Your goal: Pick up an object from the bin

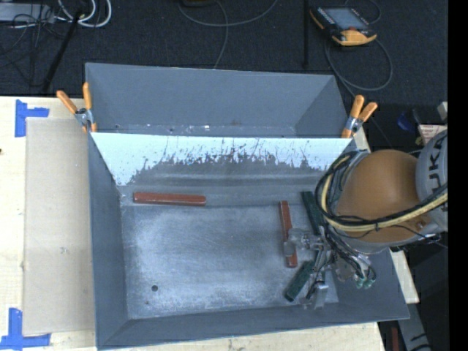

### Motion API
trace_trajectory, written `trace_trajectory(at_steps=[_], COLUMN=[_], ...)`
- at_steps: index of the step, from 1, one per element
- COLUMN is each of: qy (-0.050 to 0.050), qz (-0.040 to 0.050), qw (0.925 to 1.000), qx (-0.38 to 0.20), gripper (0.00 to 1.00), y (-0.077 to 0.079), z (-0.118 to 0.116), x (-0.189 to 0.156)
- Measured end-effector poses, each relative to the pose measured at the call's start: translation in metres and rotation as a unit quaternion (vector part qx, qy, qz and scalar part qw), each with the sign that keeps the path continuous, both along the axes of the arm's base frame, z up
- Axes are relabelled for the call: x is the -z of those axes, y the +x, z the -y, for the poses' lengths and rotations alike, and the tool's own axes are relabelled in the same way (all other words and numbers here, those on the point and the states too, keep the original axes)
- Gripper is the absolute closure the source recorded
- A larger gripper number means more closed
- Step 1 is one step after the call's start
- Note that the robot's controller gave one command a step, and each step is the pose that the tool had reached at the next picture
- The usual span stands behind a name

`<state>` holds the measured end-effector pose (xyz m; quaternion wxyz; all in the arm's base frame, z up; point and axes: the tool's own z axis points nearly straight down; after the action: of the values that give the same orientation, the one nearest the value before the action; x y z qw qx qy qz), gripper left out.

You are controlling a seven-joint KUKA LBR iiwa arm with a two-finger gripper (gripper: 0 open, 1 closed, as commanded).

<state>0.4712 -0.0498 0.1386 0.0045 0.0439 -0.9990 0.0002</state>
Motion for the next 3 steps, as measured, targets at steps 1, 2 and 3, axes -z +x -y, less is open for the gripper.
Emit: trace_trajectory(at_steps=[1,2,3], qy=[0.001,0.001,0.0], qz=[0.0063,0.0045,0.0079], qw=[0.995,0.9951,0.9956], qx=[-0.1,-0.099,-0.094], gripper=[0.0,1.0,1.0], y=[0.015,0.014,0.004], z=[0.03,0.03,0.013], x=[0.065,0.065,-0.058])
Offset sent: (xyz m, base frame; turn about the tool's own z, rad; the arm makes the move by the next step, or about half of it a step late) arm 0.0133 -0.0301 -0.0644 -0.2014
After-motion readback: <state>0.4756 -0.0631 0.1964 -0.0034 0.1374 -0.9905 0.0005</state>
